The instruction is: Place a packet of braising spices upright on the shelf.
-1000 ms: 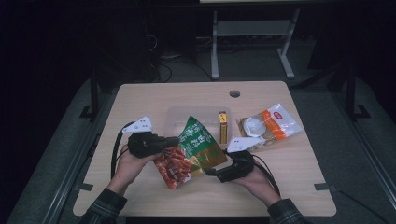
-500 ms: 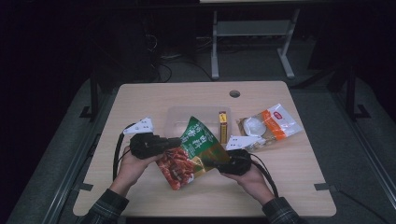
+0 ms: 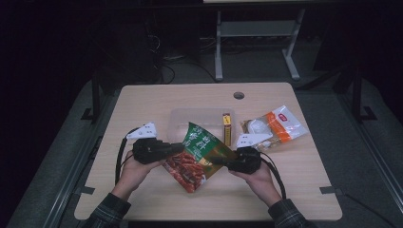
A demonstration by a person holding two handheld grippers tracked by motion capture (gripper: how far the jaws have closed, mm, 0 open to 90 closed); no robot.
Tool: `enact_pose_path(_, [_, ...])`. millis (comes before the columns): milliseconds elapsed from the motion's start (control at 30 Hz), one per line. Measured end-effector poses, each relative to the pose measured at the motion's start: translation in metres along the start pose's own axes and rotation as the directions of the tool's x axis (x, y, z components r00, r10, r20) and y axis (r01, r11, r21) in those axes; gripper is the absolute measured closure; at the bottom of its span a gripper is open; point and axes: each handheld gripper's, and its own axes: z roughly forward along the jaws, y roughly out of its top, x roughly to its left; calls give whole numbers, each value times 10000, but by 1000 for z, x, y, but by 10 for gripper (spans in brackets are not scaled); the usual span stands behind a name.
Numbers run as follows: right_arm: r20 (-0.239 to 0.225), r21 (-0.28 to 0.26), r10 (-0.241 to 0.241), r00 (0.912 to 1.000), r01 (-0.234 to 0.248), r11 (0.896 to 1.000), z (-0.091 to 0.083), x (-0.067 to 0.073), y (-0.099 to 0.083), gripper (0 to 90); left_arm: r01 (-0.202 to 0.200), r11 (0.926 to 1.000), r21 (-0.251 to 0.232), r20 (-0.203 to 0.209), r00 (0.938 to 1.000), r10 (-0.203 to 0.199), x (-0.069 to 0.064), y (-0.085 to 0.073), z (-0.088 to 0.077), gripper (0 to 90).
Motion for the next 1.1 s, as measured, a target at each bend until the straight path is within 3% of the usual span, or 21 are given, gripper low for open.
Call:
enact_pose_path(333, [193, -347, -186, 9996, 193, 9992, -12, -3, 12, 895, -37, 9982, 595, 90, 10000, 32, -3, -9, 6, 898])
enact_pose_path(533, [8, -517, -273, 9996, 273, 9983, -13, -2, 20, 897, -131, 9974, 707, -16, 9999, 133, -2, -11, 5, 887])
enact_pose_path(633, [-128, -539, -407, 9991, 400, 9977, -14, 0, 23, 898, -180, 9973, 711, -231, 9995, 196, 0, -11, 2, 832])
enact_pose_path(700, [-168, -559, -473, 9987, 463, 9974, -16, 1, 24, 898, -266, 9961, 842, -585, 9978, 316, 3, -12, -2, 808])
enact_pose_path(767, [-215, -651, -495, 9985, 480, 9967, -18, 1, 25, 898, -182, 9975, 687, -402, 9990, 210, 6, -13, -5, 776])
enact_pose_path(933, [-329, -735, -604, 9976, 578, 9956, -22, 1, 28, 898, -518, 9931, 1054, -836, 9946, 608, 5, -15, -6, 586])
enact_pose_path(1100, [-394, -759, -628, 9972, 596, 9953, -24, 6, 35, 898, -737, 9868, 1442, -863, 9925, 867, 1, -23, -4, 438])
